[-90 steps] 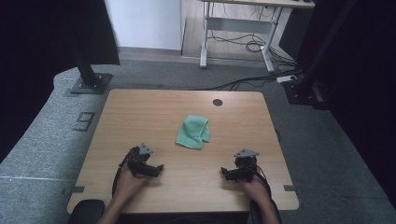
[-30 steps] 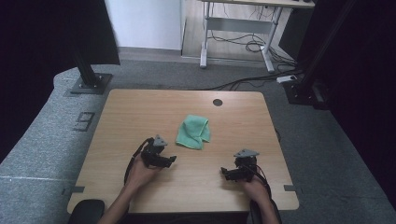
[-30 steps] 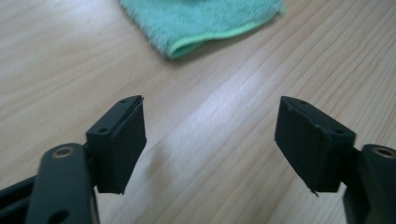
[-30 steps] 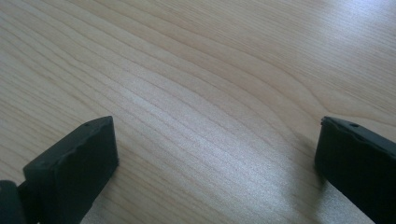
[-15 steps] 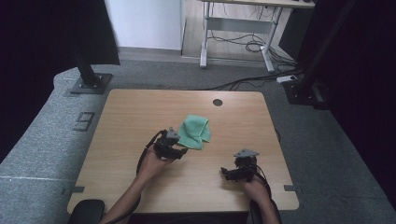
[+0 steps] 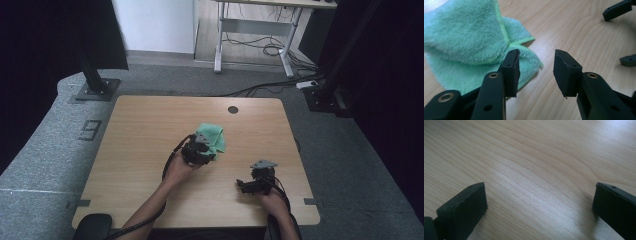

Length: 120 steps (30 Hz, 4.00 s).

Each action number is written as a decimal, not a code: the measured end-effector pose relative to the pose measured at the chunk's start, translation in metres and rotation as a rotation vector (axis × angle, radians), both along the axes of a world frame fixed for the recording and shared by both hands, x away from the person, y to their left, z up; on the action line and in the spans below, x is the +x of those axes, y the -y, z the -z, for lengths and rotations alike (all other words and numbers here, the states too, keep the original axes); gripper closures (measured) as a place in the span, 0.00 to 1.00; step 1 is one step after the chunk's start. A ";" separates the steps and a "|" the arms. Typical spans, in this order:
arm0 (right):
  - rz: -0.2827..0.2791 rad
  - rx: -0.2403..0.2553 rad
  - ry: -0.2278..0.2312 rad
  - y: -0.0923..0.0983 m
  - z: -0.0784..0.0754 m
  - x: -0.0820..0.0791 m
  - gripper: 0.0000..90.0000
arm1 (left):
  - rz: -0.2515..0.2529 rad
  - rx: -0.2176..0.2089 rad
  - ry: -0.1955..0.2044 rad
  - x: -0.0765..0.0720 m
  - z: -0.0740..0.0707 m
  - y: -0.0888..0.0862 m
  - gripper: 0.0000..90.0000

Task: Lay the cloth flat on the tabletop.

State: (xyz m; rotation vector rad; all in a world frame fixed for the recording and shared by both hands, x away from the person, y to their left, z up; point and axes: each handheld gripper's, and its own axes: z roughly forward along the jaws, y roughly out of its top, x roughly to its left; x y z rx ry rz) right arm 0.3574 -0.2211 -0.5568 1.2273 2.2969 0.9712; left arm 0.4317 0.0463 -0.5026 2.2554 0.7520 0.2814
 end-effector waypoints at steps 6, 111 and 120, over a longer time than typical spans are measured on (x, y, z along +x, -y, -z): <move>0.000 0.000 0.000 0.000 0.000 0.000 0.00 | -0.012 0.047 -0.016 0.008 0.017 0.010 0.68; 0.000 0.000 -0.001 0.000 0.000 0.000 0.00 | -0.283 0.045 -0.011 -0.014 0.008 -0.102 0.34; 0.000 0.000 -0.001 0.000 0.000 0.000 0.00 | -0.217 0.119 -0.017 0.009 0.015 -0.085 0.55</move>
